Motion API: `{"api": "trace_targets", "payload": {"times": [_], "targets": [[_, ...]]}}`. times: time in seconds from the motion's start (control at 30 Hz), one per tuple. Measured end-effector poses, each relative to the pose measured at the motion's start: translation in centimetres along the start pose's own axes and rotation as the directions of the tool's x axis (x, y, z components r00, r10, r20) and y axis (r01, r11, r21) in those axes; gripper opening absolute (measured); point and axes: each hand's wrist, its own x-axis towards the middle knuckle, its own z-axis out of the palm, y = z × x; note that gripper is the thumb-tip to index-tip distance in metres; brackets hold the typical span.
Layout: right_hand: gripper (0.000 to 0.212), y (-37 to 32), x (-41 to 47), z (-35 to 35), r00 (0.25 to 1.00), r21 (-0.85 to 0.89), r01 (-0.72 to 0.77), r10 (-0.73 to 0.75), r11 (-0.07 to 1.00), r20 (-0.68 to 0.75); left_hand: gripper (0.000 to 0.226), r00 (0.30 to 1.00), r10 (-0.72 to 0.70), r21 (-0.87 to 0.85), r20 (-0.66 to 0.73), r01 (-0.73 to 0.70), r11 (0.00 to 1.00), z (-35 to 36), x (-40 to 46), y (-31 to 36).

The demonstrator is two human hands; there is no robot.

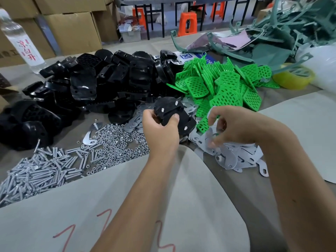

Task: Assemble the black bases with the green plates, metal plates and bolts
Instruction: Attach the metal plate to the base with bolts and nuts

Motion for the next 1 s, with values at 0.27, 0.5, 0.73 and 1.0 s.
{"api": "trace_targets", "payload": {"times": [0.27, 0.5, 0.73, 1.0], "targets": [[0.047, 0.5, 1.2, 0.5, 0.996, -0.016, 0.036, -0.037, 0.999, -0.079, 0.03, 1.0, -0.003, -0.005, -0.01, 0.003, 1.0, 0.0, 0.2, 0.3], [0.037, 0.1, 2.3, 0.6, 0.89, 0.18, 0.142, -0.046, 0.973, -0.455, 0.027, 0.999, -0.012, 0.024, -0.035, 0.013, 1.0, -1.9, 1.2, 1.4], [0.024, -7.8, 4.1, 2.6, 0.848, 0.765, 0.449, 0.052, 0.461, -0.528, 0.027, 0.996, -0.021, 0.08, -0.086, 0.028, 0.996, -7.4, 2.7, 2.5], [0.017, -15.9, 6.7, 9.7, 0.919, 0.913, 0.373, -0.198, 0.164, -0.34, 0.026, 0.985, -0.031, 0.143, -0.168, 0.055, 0.988, -14.8, 5.3, 2.5]]}}
